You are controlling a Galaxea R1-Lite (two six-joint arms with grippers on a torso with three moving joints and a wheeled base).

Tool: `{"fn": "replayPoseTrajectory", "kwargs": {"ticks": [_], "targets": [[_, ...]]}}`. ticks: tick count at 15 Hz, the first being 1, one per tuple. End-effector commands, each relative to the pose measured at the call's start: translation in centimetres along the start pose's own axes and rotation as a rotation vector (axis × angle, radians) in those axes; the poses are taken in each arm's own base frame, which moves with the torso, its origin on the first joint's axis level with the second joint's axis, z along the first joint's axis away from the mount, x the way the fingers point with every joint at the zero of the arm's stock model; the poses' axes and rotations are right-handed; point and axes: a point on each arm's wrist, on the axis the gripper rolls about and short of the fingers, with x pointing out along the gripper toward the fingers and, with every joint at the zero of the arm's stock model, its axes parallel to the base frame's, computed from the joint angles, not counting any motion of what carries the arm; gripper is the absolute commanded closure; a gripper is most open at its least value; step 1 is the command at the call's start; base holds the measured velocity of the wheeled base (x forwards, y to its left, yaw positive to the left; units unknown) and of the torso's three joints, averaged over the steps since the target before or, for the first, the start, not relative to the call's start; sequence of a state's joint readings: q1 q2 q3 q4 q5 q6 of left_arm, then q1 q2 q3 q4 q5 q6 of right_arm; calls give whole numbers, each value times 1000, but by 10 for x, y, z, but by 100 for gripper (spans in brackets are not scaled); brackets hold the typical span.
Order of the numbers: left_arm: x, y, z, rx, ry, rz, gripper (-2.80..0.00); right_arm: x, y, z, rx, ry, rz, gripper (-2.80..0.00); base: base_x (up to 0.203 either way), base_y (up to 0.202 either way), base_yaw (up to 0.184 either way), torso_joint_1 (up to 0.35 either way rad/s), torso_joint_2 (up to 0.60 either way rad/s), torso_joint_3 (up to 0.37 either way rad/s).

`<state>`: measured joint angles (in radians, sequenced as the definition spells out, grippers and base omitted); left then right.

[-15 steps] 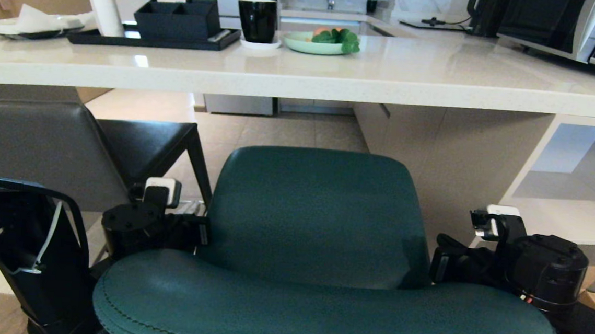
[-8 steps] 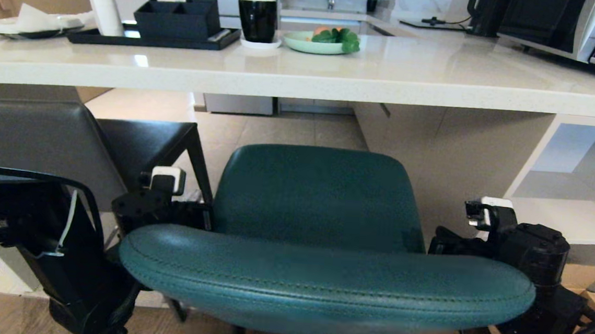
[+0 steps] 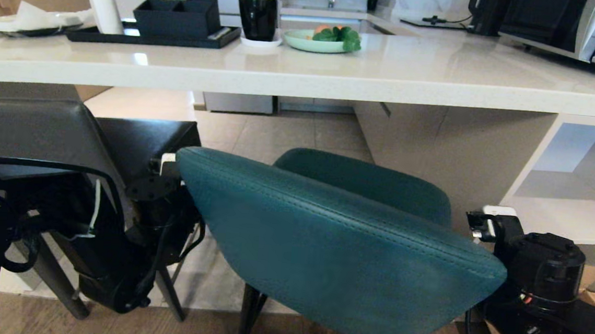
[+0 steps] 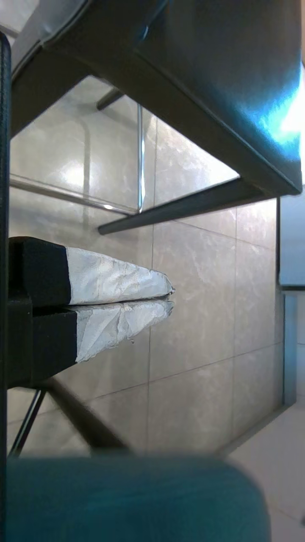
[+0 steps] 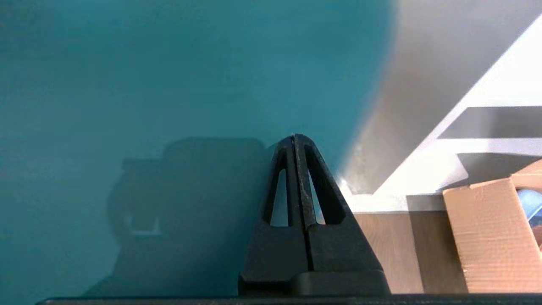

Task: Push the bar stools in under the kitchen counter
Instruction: Pull the blue chair out from under the dining table

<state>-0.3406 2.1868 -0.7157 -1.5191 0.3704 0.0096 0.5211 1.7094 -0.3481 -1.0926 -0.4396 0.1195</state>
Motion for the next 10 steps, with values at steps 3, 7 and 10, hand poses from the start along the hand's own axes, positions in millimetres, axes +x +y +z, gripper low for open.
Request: {"fn": "replayPoseTrajectory", "kwargs": {"ticks": [3,7,10], "targets": [[9,-7,-5,-8,-19,-9,0,-6,-1,4,16,-22,6,0,0,0,0,0,0,0],[31,-9,19,-48,-136,-35,0,-6,-4,2,15,-13,-3,0,0,0,0,0,0,0],[37,-23,36,-68,-178,-80,0,-6,-6,-2,11,1,-12,0,0,0,0,0,0,0]]}}
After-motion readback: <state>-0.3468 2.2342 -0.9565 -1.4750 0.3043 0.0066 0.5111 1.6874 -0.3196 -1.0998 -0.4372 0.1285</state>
